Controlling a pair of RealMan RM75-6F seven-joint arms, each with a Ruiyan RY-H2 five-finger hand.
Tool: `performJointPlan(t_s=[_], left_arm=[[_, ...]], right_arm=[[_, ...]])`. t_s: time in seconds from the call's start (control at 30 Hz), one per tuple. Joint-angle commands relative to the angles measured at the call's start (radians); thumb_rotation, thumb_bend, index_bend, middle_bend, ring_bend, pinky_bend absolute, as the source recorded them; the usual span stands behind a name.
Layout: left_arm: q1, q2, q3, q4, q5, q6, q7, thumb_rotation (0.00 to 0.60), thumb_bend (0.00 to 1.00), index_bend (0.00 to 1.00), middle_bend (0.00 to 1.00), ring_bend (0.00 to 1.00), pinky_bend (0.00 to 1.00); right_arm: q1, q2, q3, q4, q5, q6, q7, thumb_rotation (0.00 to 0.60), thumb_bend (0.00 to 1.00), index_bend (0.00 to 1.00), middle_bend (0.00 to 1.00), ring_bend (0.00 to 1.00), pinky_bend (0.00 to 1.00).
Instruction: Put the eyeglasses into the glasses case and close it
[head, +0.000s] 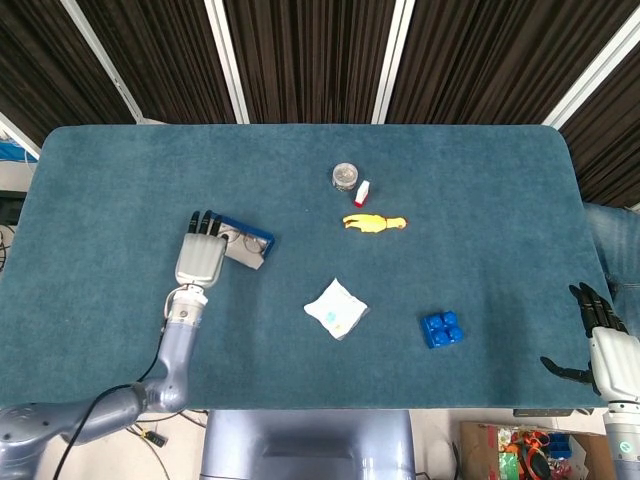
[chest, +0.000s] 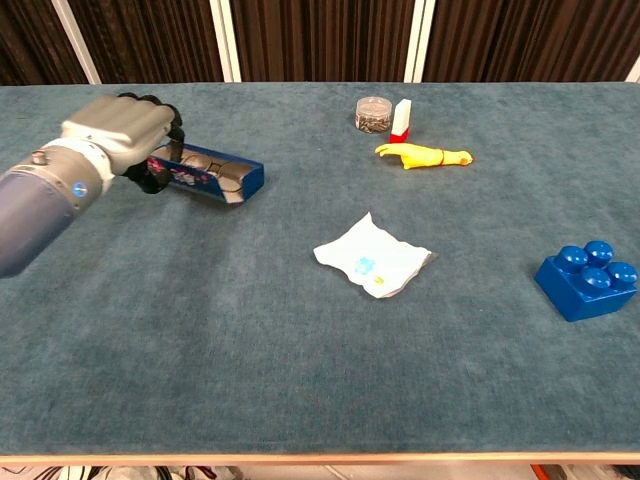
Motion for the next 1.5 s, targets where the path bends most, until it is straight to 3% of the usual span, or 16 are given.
performJointPlan(t_s=[0.03, 0.43, 1.5], left_arm=[[0.037, 0.058, 0.02, -0.102, -0.05, 0.036, 0.072, 0.6, 0.49, 0.58, 0.14, 0.04, 0.07], [-0.003, 0.065, -0.005, -0.142, -0.072, 0.033, 0.088, 0.6, 0.49, 0.58, 0.13, 0.03, 0.07], [-0.148, -0.009, -0.045, 0.107, -0.184, -0.112, 0.046, 0.6, 0.49, 0.54, 0.13, 0.03, 0.06]], right_arm=[[0.0, 0.0, 0.0, 0.0, -0.001, 0.0, -0.001, 0.6, 0.12, 0.01, 0.0, 0.08, 0.19], [0.001, 0.001, 0.0, -0.001, 0.003, -0.003, -0.002, 0.6, 0.12, 0.01, 0.0, 0.08, 0.19], [0.002, 0.003, -0.001, -0.007, 0.01, -0.011, -0.011, 0.6, 0.12, 0.01, 0.0, 0.08, 0.19]])
